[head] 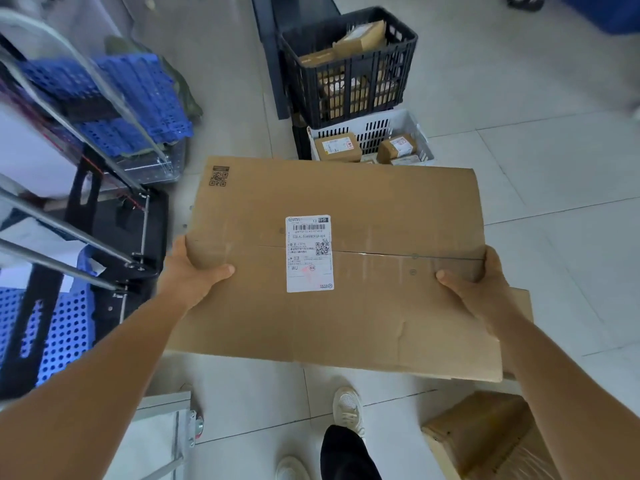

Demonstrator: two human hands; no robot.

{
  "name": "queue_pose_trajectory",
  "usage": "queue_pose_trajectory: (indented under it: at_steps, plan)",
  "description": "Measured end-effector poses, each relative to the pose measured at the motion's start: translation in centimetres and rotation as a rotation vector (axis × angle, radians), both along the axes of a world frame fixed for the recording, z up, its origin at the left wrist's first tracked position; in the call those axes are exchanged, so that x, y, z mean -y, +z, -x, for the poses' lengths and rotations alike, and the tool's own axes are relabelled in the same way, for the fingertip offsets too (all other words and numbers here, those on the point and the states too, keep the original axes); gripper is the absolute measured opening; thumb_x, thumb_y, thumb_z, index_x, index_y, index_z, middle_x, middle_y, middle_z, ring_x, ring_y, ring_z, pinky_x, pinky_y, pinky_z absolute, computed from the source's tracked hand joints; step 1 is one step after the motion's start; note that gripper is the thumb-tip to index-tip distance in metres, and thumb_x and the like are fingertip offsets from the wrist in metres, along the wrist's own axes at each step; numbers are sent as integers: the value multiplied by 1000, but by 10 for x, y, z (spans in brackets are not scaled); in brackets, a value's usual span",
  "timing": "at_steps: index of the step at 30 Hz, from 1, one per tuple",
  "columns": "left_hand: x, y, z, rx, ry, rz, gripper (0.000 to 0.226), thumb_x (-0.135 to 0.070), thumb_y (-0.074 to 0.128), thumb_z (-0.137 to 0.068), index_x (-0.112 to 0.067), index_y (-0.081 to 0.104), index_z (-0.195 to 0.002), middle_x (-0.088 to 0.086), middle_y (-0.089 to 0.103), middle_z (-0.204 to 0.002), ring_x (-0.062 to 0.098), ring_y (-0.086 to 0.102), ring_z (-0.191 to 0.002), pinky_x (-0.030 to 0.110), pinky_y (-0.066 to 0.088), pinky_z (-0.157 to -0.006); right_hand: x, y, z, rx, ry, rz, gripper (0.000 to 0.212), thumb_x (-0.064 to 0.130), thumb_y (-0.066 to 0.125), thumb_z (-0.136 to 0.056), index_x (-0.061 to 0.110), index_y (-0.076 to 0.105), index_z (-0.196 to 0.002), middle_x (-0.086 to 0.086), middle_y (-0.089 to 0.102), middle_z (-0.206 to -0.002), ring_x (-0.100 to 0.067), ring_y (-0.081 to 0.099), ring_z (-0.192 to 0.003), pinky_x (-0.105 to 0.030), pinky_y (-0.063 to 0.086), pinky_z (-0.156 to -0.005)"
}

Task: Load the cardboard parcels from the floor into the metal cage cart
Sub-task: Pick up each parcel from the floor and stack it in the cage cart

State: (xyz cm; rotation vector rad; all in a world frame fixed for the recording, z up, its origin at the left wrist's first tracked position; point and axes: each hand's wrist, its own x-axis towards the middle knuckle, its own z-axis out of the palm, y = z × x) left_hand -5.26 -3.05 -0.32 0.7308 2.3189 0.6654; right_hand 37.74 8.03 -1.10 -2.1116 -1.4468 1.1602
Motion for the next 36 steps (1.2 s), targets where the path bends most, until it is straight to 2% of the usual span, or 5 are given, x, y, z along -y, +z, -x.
queue_pose_trajectory:
  at_steps: [5, 18, 21, 27, 36]
  plan:
    - [43, 52, 22, -31, 39, -84, 110, -41, 84, -67, -27, 15, -152, 5, 37, -148, 32, 42, -130, 50, 38, -106, 16, 51, 28, 7, 62, -97, 90, 47, 76, -77, 31, 23, -148, -1, 54, -133, -30, 55, -109, -42, 48, -90]
    - [164, 186, 60, -219, 262, -321, 102, -33, 82, -72, -20, 19, -151, 7, 37, -149, 31, 40, -133, 47, 36, -105, 39, 168, 121, -161, 273, -304, 91, 47, 77, -75, 33, 25, -149, 4, 51, -138, -27, 53, -120, -46, 43, -101]
    - [193, 208, 67, -262, 345, -381, 98, -33, 84, -70, -20, 26, -148, 6, 43, -145, 30, 44, -129, 48, 39, -103, 36, 189, 151, -229, 342, -370, 87, 42, 78, -77, 32, 28, -148, 5, 49, -136, -23, 52, -117, -39, 43, -96]
    - [256, 244, 68, -342, 531, -406, 102, -39, 87, -64, -22, 28, -145, 7, 46, -139, 31, 49, -123, 48, 42, -97, 35, 224, 206, -333, 533, -356, 102, 57, 79, -67, 41, 18, -148, 5, 50, -136, -27, 51, -120, -50, 45, -100]
    - [369, 282, 39, -426, 835, -482, 107, -41, 89, -57, -21, 30, -145, 3, 49, -137, 28, 49, -123, 45, 42, -101, 73, 270, 289, -445, 833, -386, 99, 51, 78, -73, 41, 16, -149, 2, 45, -145, -30, 46, -127, -55, 43, -101]
